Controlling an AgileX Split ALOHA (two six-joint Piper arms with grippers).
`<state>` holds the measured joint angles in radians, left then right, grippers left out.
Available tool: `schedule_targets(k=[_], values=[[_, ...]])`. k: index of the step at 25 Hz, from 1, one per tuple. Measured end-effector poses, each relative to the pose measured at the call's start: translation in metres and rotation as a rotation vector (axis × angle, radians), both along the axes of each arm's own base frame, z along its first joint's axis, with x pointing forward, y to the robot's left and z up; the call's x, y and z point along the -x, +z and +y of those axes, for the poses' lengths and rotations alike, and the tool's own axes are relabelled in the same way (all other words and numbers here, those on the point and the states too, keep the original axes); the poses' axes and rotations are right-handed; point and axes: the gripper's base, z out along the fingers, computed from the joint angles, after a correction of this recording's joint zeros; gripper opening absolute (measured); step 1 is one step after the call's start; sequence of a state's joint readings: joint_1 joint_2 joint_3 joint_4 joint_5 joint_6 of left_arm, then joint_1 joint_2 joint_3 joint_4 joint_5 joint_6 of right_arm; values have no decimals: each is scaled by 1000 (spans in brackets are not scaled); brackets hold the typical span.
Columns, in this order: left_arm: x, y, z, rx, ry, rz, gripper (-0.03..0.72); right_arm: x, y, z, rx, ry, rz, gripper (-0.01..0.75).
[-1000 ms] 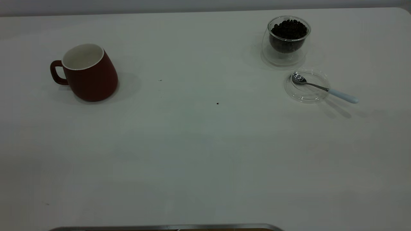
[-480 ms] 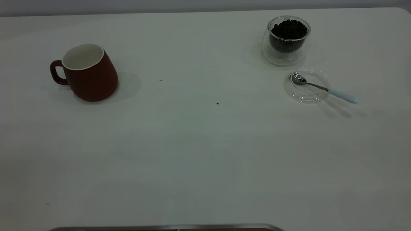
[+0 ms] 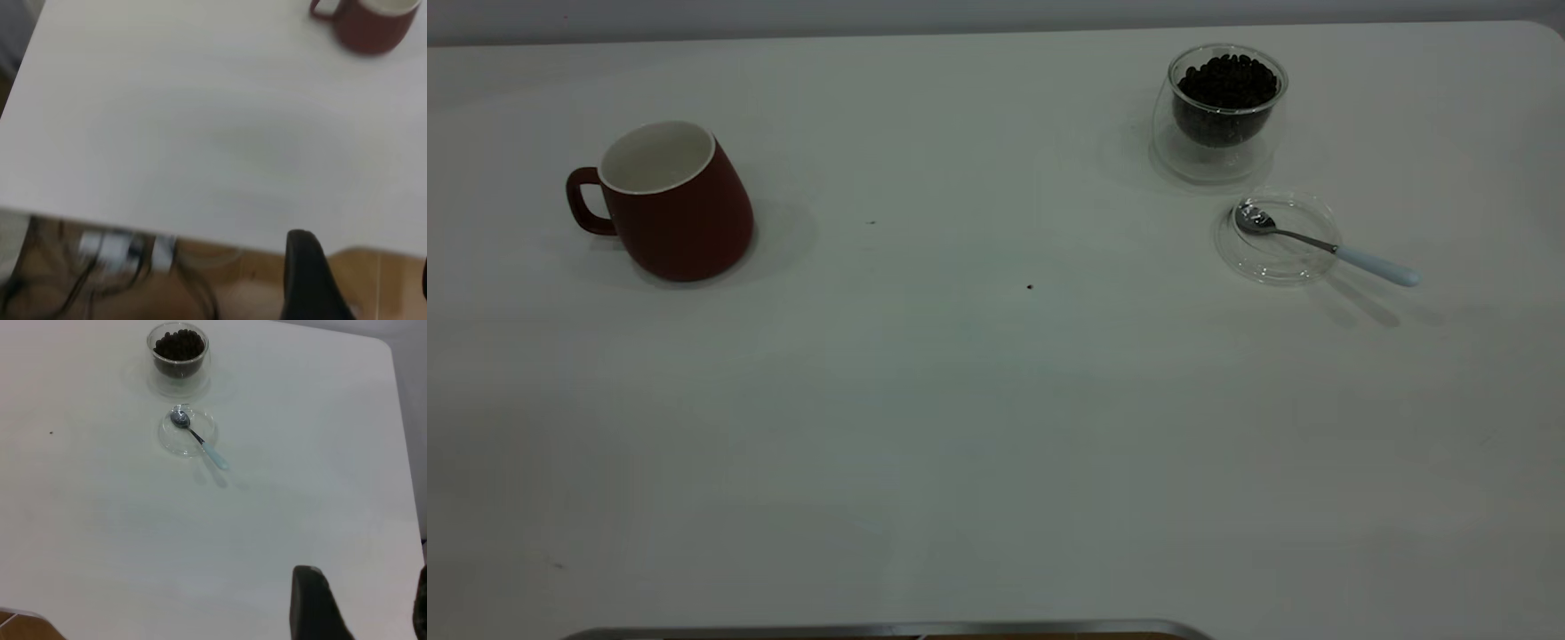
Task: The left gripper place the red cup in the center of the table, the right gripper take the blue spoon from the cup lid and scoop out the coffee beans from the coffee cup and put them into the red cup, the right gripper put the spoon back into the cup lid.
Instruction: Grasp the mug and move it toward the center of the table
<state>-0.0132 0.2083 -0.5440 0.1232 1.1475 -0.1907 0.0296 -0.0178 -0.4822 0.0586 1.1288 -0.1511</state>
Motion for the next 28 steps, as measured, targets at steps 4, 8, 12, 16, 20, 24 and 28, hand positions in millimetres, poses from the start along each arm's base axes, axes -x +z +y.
schedule_targets(k=[4, 8, 12, 16, 20, 24, 28], values=[[-46, 17, 1, -18, 0, 162, 491, 0, 0, 0, 0, 0, 0, 397], [-98, 18, 0, -58, -50, 234, 529, 0, 0, 0, 0, 0, 0, 397], [-142, 7, 0, -76, -85, 293, 570, 0, 0, 0, 0, 0, 0, 397], [-184, -7, -1, -89, -102, 363, 592, 0, 0, 0, -1, 0, 0, 397], [-233, -23, -1, -102, -116, 425, 592, 0, 0, 0, -1, 0, 0, 397], [-282, -43, 1, -146, -165, 489, 592, 0, 0, 0, -1, 0, 0, 397], [-323, -64, 3, -213, -249, 543, 592, 0, 0, 0, -1, 0, 0, 397]])
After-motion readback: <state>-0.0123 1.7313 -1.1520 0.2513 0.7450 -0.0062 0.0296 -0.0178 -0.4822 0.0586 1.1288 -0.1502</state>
